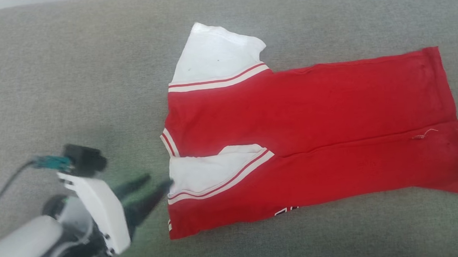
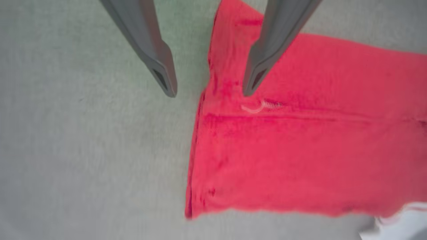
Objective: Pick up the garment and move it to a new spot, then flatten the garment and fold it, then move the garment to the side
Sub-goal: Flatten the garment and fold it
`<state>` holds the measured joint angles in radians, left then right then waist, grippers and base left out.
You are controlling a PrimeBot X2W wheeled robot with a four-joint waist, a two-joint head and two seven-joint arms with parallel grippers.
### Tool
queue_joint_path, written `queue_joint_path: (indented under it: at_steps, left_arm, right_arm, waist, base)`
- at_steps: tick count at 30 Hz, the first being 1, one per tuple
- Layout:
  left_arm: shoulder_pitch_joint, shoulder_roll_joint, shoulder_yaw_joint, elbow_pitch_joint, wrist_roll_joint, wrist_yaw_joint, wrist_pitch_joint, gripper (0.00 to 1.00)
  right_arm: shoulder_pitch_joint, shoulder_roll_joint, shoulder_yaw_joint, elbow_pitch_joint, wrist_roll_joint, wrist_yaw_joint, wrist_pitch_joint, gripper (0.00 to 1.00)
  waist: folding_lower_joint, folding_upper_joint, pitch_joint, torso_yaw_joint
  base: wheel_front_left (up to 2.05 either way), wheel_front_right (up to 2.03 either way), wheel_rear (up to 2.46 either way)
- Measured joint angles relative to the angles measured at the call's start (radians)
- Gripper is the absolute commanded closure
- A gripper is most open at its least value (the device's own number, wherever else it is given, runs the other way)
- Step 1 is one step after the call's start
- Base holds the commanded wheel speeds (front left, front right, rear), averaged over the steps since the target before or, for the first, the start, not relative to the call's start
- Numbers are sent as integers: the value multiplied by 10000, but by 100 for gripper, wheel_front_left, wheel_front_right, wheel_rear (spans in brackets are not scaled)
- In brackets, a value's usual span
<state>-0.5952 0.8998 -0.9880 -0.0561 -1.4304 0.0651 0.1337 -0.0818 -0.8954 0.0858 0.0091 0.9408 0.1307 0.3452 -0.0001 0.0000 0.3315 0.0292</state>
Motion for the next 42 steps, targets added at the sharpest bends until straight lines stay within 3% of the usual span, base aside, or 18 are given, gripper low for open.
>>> queue_joint_path:
  at_steps: [5, 9, 15, 19, 28, 37, 38, 39, 40, 42]
  left_arm:
    - [-438, -75, 713, 483, 583, 537, -1262, 0]
    - [-1483, -681, 905, 1559, 1446, 803, -1741, 0]
    - [-3755, -1664, 999, 3917, 2301, 756, -1603, 0]
    - [-5030, -2345, 652, 5392, 2460, 339, -403, 0]
    - [-7144, -2857, -109, 8174, 2234, -715, 3526, 0]
    - [-8074, -2949, -431, 9120, 1904, -1051, 5916, 0]
    - [-8167, -2989, -464, 9148, 1908, -1093, 6015, 3]
    - [-8238, -3041, -468, 9175, 1904, -1170, 6086, 56]
    - [-8273, -3104, -458, 9206, 1885, -1189, 6125, 100]
    - [-8328, -3204, -441, 9239, 1789, -1335, 6220, 100]
  right_arm:
    - [-949, 1204, -198, -468, -1129, 0, -1597, 0]
    - [-1733, 2027, 107, -585, -1885, 0, -2957, 0]
    - [-2543, 2824, 489, -295, -2431, 0, -4324, 0]
    - [-2682, 3045, 669, -59, -2437, 0, -4713, 0]
    - [-2953, 3114, 1233, 443, -2102, 0, -5003, 0]
    - [-3196, 2913, 1691, 846, -1755, 0, -5210, 0]
    - [-3251, 2853, 1749, 878, -1726, 0, -5204, 0]
    - [-3363, 2765, 1814, 890, -1689, 0, -5173, 0]
    - [-3497, 2654, 1887, 894, -1670, 0, -5093, 0]
    - [-3842, 2481, 2125, 876, -1605, 0, -4826, 0]
  waist:
    - [0, 0, 82, -237]
    - [1, 0, 217, -545]
    - [1, 0, 540, -1209]
    - [1, 0, 798, -1727]
    - [1, 0, 1414, -2729]
    - [1, 0, 1964, -3195]
    - [1, 0, 2015, -3204]
    - [0, 0, 2057, -3197]
    - [1, 0, 2083, -3168]
    - [1, 0, 2128, -3096]
  base:
    - [0, 0, 0]
    - [0, 0, 0]
    - [0, 0, 0]
    - [0, 0, 0]
    - [0, 0, 0]
    - [0, 0, 0]
    - [0, 0, 0]
    - [0, 0, 0]
    - [0, 0, 0]
    - [0, 0, 0]
